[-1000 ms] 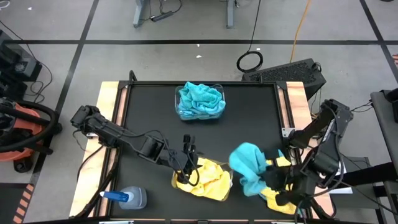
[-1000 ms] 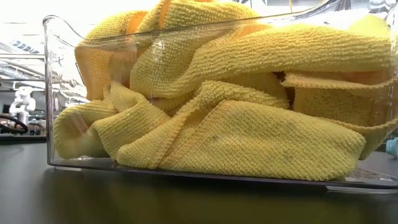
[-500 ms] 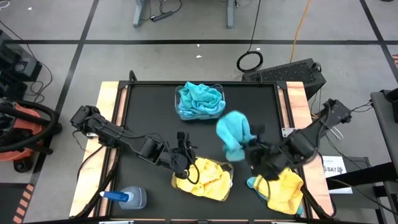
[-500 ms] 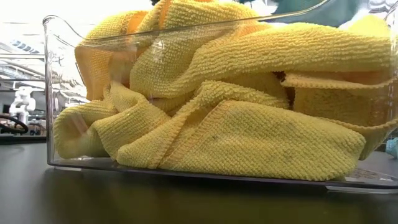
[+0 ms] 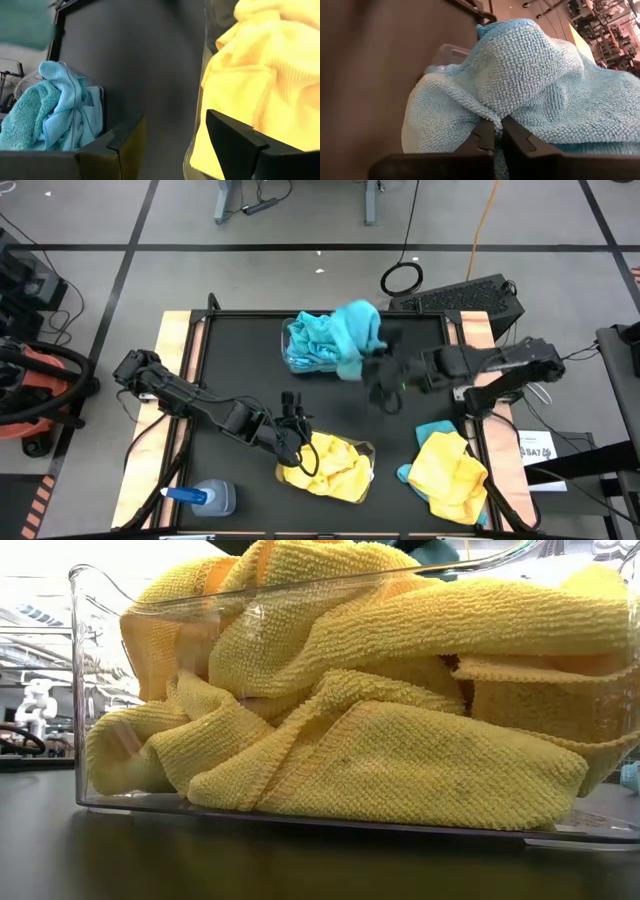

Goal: Sort microfiber towel by color & place in baskets
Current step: Put the blue microfiber towel into the top transparent bin, then put the yellow microfiber towel into the bottom transparent bin

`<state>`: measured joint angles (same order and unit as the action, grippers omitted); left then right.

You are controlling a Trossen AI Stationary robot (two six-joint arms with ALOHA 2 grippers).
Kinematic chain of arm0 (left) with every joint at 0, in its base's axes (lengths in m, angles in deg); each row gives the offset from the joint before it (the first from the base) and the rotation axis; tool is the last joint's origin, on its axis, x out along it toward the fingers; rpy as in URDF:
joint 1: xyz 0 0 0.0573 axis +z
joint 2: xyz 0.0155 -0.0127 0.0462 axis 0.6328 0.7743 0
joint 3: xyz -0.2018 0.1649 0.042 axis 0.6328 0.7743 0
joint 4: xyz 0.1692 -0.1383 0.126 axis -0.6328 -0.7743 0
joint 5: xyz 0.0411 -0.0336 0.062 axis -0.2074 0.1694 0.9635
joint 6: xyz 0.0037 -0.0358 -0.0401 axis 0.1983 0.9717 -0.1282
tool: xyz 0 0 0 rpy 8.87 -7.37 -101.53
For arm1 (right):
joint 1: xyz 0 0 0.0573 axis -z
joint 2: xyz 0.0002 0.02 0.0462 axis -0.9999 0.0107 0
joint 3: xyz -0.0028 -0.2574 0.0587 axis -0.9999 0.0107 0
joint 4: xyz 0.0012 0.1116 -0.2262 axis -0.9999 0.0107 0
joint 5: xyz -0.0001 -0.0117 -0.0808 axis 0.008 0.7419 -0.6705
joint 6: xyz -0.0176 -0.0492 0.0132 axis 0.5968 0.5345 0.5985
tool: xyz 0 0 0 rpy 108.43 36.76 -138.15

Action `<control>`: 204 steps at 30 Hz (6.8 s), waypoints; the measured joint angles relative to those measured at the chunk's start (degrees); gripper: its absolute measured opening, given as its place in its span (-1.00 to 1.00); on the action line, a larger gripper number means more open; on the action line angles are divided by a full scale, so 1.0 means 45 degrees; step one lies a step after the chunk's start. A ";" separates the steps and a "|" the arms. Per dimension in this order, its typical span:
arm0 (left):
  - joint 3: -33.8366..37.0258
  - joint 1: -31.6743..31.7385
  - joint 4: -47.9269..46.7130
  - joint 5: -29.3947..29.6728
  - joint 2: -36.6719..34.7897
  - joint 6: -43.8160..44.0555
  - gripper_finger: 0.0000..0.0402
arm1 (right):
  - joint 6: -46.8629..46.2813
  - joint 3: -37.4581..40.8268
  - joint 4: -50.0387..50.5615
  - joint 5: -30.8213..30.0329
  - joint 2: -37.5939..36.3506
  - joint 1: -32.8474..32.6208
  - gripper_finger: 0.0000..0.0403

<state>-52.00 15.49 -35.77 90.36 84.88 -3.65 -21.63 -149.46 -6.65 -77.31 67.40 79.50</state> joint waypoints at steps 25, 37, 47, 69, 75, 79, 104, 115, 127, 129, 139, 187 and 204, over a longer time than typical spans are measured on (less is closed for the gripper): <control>0.0000 -0.0248 -0.0660 -0.0097 0.0000 0.0355 0.07 | 0.2862 0.0005 -0.6042 0.6235 0.3338 0.7380 -1.00; 0.0000 -0.0517 -0.0674 -0.0101 0.0000 0.0594 0.07 | 0.1584 0.0015 -0.6637 0.8198 0.5965 0.8042 -1.00; 0.0000 -0.0593 -0.0679 -0.0097 0.0000 0.0687 0.07 | 0.1171 0.0015 -0.6021 1.0167 0.6898 0.7585 -1.00; 0.0000 -0.0583 -0.0670 -0.0097 0.0000 0.0996 0.07 | -0.0394 -0.0044 -0.5723 1.2826 0.8818 0.8214 -0.95; 0.0000 -0.0583 -0.0674 -0.0097 0.0000 0.0996 0.07 | -0.0579 -0.0034 -0.5715 1.2887 0.8927 0.8221 -0.94; 0.0000 -0.0583 -0.0679 -0.0097 0.0000 0.0991 0.07 | -0.0636 -0.0025 -0.5696 1.2887 0.8913 0.8217 -0.84; 0.0000 -0.0583 -0.0773 -0.0097 0.0000 0.1005 0.07 | -0.0232 0.0053 -0.2859 1.1432 0.4574 0.7209 -0.13; 0.0000 -0.0583 -0.0791 -0.0097 0.0000 0.1015 0.07 | -0.0239 0.0046 -0.1045 1.1403 0.2398 0.6474 -0.13; 0.0000 -0.0568 -0.0791 -0.0097 0.0000 0.1001 0.07 | -0.0670 0.0024 0.3010 1.1492 0.0815 0.4530 -0.13; 0.0000 -0.0568 -0.0791 -0.0093 0.0000 0.1005 0.07 | -0.1082 0.0020 0.3719 1.1535 0.0704 0.4031 -0.13; 0.0000 -0.0540 -0.0552 -0.0025 0.0000 0.0996 0.07 | -0.3848 0.0005 0.6006 1.1537 0.0593 0.0852 -0.13; 0.1538 0.1017 0.8654 -0.2794 0.0613 -0.2492 0.07 | -2.2019 0.5473 0.5641 1.0544 0.0597 -1.1818 -0.13; 0.1530 0.1610 0.9210 -0.3447 0.1460 -0.2803 0.07 | -2.3048 0.8838 0.2697 0.9725 0.0597 -1.2679 -0.20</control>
<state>-45.11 22.73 5.67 74.85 91.45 -16.26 -125.34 -109.69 5.49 -33.55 70.08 22.45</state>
